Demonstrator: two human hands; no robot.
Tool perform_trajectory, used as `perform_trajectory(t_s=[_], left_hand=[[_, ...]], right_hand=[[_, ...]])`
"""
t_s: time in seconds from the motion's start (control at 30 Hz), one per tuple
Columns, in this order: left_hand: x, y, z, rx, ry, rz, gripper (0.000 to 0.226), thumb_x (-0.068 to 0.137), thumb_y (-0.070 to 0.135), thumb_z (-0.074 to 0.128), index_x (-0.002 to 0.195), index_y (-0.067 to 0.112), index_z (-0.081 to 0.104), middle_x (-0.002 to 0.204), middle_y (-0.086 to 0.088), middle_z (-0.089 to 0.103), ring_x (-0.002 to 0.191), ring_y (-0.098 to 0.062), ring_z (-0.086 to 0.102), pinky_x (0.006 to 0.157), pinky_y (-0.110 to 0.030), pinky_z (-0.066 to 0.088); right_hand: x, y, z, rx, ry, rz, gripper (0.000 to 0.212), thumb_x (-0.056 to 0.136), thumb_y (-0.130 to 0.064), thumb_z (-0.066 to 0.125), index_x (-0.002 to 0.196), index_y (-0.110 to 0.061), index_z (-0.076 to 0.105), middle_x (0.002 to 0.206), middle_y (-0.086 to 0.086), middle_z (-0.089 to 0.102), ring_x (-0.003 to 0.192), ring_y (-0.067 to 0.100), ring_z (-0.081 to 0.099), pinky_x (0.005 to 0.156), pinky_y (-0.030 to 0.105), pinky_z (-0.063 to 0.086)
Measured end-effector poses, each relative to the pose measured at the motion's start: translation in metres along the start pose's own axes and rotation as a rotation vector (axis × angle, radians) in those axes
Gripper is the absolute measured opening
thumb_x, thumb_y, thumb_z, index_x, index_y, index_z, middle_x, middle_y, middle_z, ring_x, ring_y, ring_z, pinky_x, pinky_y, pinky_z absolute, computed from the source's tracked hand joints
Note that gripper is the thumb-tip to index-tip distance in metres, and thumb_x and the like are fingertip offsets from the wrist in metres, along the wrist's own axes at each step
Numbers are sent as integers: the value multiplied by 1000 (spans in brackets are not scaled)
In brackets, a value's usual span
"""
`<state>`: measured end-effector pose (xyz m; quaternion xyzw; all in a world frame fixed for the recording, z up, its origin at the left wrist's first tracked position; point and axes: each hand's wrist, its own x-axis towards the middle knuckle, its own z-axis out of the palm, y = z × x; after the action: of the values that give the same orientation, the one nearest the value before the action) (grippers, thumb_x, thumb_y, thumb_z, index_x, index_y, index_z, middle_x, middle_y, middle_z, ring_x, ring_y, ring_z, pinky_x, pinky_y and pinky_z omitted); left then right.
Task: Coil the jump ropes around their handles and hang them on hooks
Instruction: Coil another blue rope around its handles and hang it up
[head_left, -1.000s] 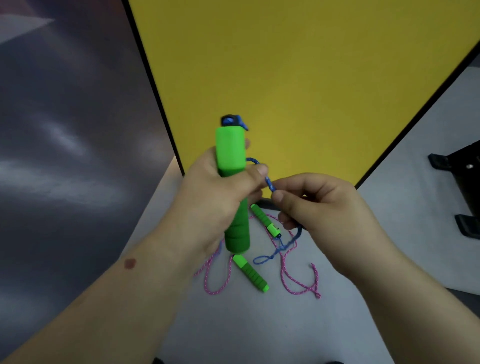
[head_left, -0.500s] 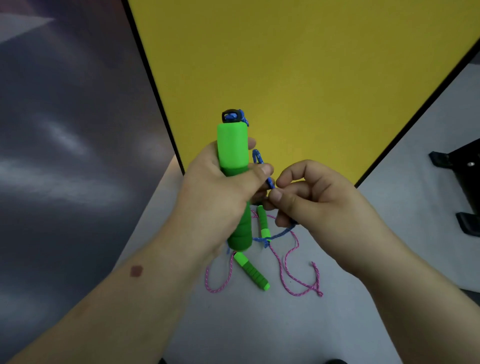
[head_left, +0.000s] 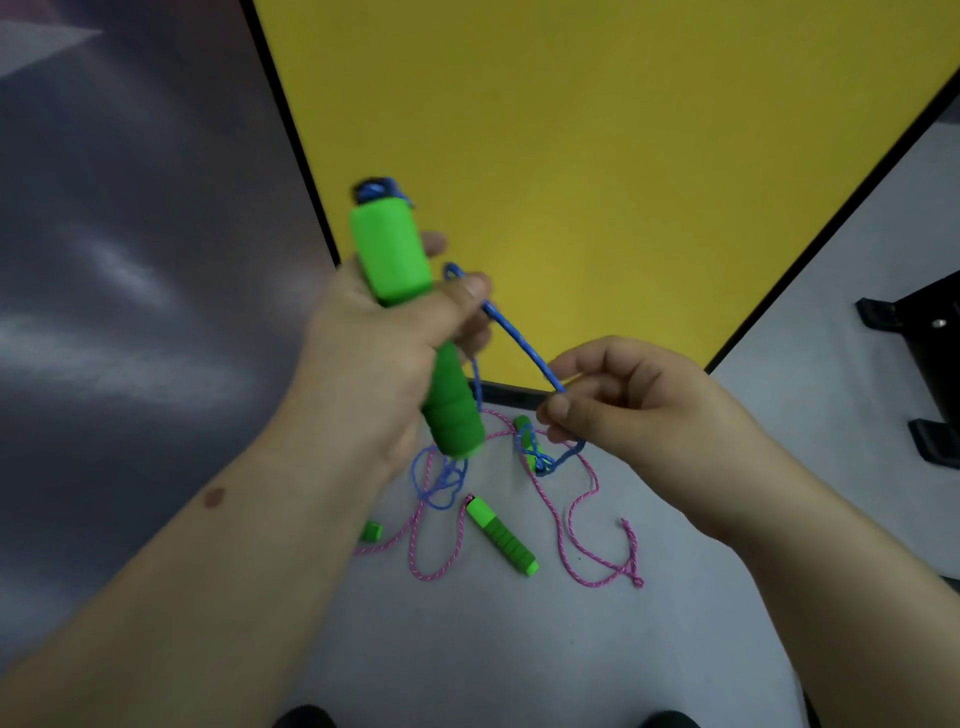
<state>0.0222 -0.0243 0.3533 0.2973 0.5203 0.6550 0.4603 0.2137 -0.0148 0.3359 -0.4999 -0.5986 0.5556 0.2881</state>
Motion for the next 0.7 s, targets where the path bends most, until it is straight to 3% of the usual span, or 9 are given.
perform_trajectory(t_s=[0.1,0.23,0.3,0.4,0.5,0.63,0.7], left_hand=[[5,6,-6,-80,48,-7,33,91,-1,72,116,18,60,100,-15,71,70,-17,73,76,-34,61],[-17,-12,6,147,-185,26,39,84,10,80,114,31,66,97,-8,77,92,-28,79,80,-42,64],[-20,-15,9,206,-205,59,40,84,5,80,113,29,67,88,-6,77,85,-24,78,77,-41,64],[-9,-2,5,-3,-105,19,36,88,-5,74,114,18,63,90,-13,70,68,-19,69,72,-35,60],[0,9,-2,-161,-16,6,32,92,-5,69,114,17,61,93,-11,70,70,-18,71,75,-34,61],[-16,-5,6,101,-147,35,35,88,11,79,116,28,66,93,-3,74,91,-26,78,85,-42,64],[-24,-12,13,243,-188,76,37,87,10,82,114,29,68,94,-2,78,89,-20,78,79,-37,64]], right_hand=[[-1,0,-2,-5,66,11,11,91,-10,72,96,-19,76,85,4,80,86,25,76,96,51,56],[-1,-7,6,40,99,-81,10,90,-9,73,95,-17,70,81,4,80,83,19,77,91,45,58],[-2,-7,8,60,87,-84,16,88,-10,75,98,-16,63,82,5,80,87,27,76,91,51,56],[-2,-3,5,-8,53,-37,17,85,-15,79,95,-20,66,84,4,80,92,35,73,87,51,55],[0,3,3,-100,48,7,7,88,-19,77,92,-24,74,85,-2,80,87,20,76,94,48,57],[0,1,9,-20,141,-82,6,88,-17,77,90,-23,78,83,1,80,89,24,76,94,53,56],[-1,-2,10,-17,119,-115,5,88,-17,77,89,-21,78,82,3,80,88,24,76,91,49,59]])
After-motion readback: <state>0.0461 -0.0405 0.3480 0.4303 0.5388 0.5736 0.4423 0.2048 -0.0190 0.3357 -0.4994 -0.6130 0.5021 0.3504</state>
